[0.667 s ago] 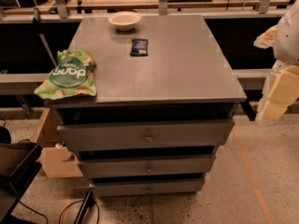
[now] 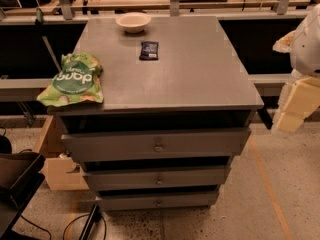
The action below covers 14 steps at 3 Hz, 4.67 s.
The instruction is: Open middle drawer
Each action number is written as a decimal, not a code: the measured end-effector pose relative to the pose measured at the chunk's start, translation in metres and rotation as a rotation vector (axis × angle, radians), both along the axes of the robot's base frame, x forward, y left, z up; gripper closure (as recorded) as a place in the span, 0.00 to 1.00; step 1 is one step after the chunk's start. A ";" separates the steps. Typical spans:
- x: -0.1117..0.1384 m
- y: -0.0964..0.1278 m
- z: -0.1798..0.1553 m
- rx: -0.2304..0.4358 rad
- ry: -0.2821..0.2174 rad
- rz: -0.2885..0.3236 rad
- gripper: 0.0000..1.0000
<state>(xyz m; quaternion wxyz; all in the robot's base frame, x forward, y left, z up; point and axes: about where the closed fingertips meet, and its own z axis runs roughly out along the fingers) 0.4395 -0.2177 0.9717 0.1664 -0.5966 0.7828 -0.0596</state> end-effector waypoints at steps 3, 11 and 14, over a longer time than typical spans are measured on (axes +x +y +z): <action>-0.017 0.018 -0.203 0.110 0.042 0.024 0.00; 0.056 0.138 -0.489 0.107 -0.051 0.082 0.00; 0.063 0.137 -0.497 0.037 -0.091 0.144 0.00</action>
Offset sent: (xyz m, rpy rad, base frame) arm 0.0373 0.0192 -0.2251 0.1872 -0.1729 -0.0113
